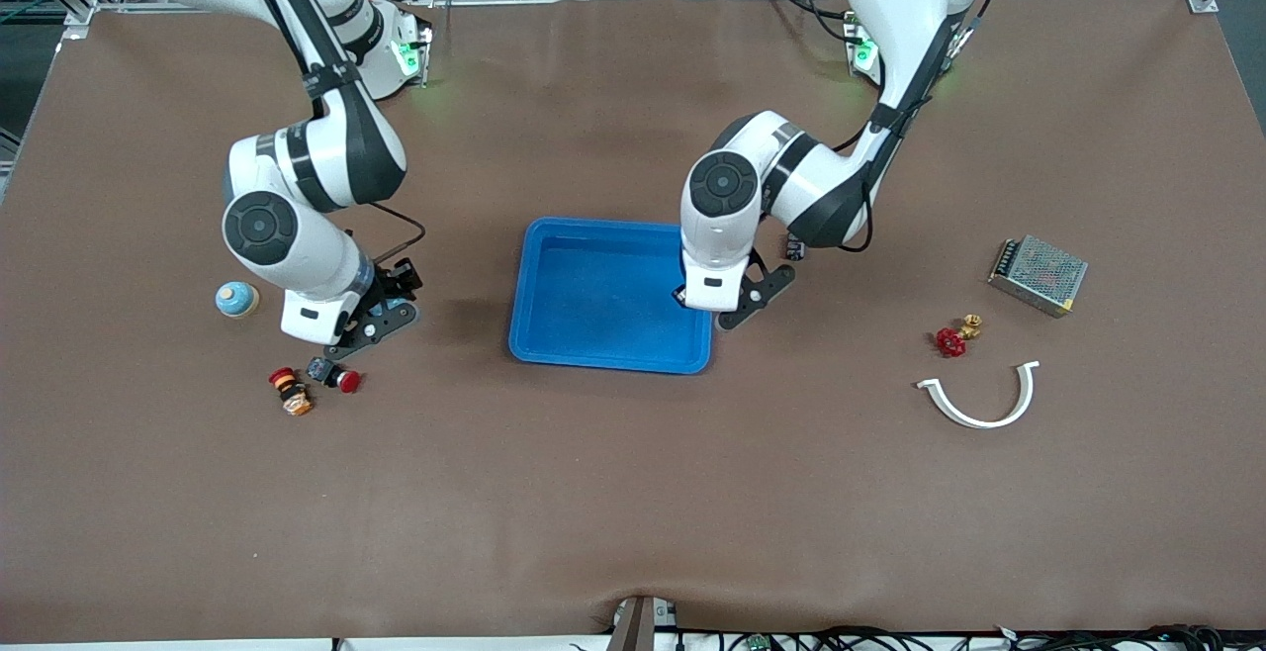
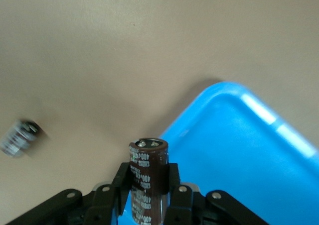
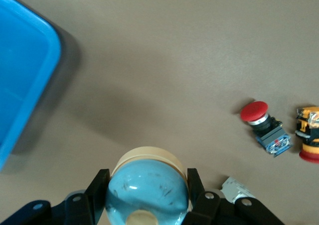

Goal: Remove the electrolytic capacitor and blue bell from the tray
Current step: 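Carry the capacitor off the tray while the right gripper carries the bell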

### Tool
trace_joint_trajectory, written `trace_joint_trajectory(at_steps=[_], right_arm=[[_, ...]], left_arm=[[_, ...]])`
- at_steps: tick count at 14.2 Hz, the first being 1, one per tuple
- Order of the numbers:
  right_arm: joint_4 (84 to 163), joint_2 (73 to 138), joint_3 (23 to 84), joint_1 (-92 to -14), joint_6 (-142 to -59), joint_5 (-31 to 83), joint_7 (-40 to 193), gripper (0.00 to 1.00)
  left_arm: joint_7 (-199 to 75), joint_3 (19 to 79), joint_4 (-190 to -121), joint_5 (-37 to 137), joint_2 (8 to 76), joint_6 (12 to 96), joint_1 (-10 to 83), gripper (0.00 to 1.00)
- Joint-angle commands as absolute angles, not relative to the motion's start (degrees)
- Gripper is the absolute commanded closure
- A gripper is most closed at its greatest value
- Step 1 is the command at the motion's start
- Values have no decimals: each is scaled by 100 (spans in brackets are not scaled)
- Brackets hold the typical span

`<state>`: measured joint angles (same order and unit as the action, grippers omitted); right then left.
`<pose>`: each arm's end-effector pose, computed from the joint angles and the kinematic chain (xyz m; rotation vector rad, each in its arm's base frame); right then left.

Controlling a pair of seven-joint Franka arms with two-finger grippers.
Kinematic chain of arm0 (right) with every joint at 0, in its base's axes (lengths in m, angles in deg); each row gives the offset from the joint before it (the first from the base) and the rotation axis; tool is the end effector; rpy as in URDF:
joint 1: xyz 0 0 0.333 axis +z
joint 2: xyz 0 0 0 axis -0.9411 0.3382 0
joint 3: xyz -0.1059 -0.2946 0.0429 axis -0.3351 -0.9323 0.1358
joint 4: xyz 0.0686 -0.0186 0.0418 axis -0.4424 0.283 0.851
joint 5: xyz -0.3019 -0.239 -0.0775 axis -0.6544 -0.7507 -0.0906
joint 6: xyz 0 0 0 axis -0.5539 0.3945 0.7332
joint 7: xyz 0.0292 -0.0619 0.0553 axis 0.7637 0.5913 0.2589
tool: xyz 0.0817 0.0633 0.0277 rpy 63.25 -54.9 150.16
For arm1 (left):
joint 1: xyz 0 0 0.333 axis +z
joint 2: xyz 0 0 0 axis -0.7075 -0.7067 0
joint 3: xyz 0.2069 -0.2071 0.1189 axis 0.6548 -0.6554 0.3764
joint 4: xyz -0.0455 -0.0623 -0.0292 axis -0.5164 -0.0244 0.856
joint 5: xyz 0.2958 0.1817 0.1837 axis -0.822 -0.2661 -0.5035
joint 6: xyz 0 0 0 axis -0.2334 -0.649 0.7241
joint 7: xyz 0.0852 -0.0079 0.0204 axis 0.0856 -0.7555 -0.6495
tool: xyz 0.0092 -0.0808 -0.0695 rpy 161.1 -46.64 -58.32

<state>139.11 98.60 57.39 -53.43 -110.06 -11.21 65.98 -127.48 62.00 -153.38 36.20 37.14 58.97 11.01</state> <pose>0.5701 0.1533 0.3104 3.0200 0.8235 -0.1589 0.5177 -0.4145 0.2785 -2.9386 -0.8064 0.0652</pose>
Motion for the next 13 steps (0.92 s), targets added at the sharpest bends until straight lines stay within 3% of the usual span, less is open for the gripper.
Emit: trace_joint_trajectory(at_steps=[1, 5, 9, 13], right_arm=[[14549, 9669, 5841, -5572, -11639, -1200, 6209, 64], [15043, 9713, 5841, -5678, -12378, -1200, 6023, 64], [15060, 9854, 5841, -5757, -12406, -1200, 5936, 64], [15210, 10056, 5841, -5872, -12923, -1200, 5715, 64]], left_arm=[[-11346, 6179, -15581, 3700, 3950, 5511, 1312, 100], [-10571, 6214, -15599, 3613, 3950, 5405, 1479, 100], [-10191, 6206, -15634, 3157, 3863, 5510, 1629, 100], [-9699, 6206, -15984, 3032, 3775, 6395, 1953, 100]])
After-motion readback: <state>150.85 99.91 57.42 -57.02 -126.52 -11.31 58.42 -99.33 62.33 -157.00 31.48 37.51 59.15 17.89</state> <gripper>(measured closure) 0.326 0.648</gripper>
